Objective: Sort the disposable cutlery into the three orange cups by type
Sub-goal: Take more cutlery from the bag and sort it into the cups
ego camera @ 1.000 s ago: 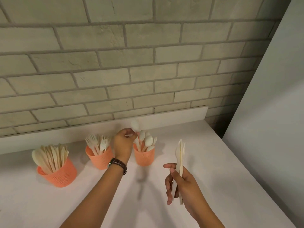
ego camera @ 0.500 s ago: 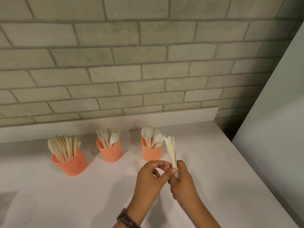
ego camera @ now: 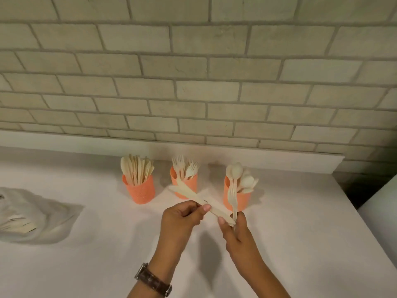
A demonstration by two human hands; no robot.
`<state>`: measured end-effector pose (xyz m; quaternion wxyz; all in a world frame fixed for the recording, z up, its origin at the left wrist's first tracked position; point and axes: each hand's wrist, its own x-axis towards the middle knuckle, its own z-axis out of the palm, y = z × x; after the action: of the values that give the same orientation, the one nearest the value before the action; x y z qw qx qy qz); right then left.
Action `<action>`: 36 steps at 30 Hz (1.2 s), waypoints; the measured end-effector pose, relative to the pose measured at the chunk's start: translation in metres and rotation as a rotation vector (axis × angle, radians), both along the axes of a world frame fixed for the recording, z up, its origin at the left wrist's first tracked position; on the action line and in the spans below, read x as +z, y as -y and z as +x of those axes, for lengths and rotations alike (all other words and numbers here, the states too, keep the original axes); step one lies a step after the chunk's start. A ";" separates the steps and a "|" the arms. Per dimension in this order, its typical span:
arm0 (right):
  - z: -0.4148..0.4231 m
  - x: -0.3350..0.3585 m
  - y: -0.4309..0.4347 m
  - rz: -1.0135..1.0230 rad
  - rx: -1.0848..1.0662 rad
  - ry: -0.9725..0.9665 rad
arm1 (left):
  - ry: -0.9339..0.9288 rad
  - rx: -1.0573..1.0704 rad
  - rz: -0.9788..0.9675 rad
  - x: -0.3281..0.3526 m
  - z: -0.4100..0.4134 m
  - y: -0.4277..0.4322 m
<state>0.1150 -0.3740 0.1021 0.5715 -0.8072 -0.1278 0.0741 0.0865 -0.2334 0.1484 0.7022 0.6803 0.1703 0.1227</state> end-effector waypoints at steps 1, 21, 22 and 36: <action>-0.001 -0.005 -0.002 -0.008 0.005 0.044 | -0.001 0.052 -0.015 0.002 -0.001 -0.008; 0.085 0.018 -0.149 -0.161 -0.277 0.353 | -0.060 0.277 -0.048 -0.025 -0.041 -0.190; 0.093 0.020 -0.159 -0.208 -0.322 0.365 | -0.066 0.253 -0.038 -0.027 -0.042 -0.199; 0.087 0.000 -0.202 -0.515 -0.574 -0.011 | 0.059 0.058 0.249 -0.010 0.018 -0.295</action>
<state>0.2020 -0.1718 0.1017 0.3482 -0.9269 0.1291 -0.0548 0.1044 0.0613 0.1379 0.6132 0.7531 0.1528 0.1830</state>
